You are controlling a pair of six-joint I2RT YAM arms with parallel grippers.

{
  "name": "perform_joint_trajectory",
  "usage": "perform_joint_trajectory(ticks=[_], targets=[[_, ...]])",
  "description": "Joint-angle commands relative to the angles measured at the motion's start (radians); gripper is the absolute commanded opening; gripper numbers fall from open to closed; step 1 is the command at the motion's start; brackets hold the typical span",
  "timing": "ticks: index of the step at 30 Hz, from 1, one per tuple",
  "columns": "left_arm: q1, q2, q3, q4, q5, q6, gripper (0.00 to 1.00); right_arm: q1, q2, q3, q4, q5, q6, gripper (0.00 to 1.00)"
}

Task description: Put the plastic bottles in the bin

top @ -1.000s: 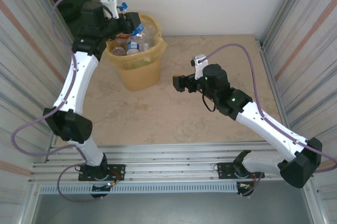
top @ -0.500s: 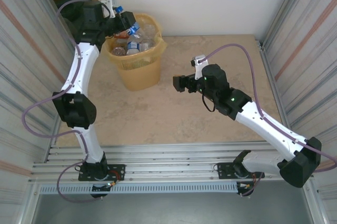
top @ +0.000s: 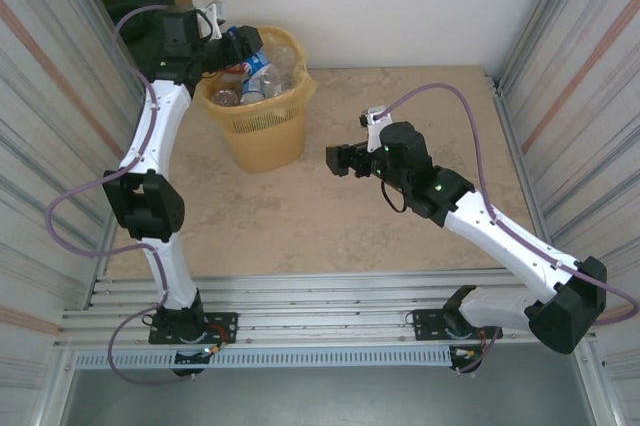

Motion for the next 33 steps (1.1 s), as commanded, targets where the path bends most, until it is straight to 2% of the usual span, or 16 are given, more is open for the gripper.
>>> perform_joint_trajectory(ticks=[1,5,9,13,23,28,33], targets=[[0.008,-0.009,0.023,-0.028,-0.055,0.036,0.73,0.004,0.011,-0.002,0.026,-0.016,0.022,0.98],[0.008,-0.024,0.024,-0.047,-0.137,0.071,0.78,0.004,0.026,0.006,0.026,-0.028,0.024,0.98],[0.008,-0.032,0.053,-0.078,-0.237,0.123,0.79,0.005,0.046,0.021,0.021,-0.036,0.024,0.98],[0.002,-0.05,0.062,-0.115,-0.263,0.181,0.78,0.004,0.06,0.03,0.024,-0.043,0.026,0.98],[-0.19,-0.197,-0.045,-0.095,-0.56,0.485,0.8,0.005,0.091,0.048,0.024,-0.061,0.031,0.98],[-0.24,-0.19,-0.026,-0.188,-0.636,0.549,0.88,0.006,0.087,0.044,0.023,-0.052,0.032,0.98],[-0.247,-0.158,0.014,-0.304,-0.661,0.575,0.88,0.006,0.083,0.043,0.023,-0.049,0.03,0.98]])
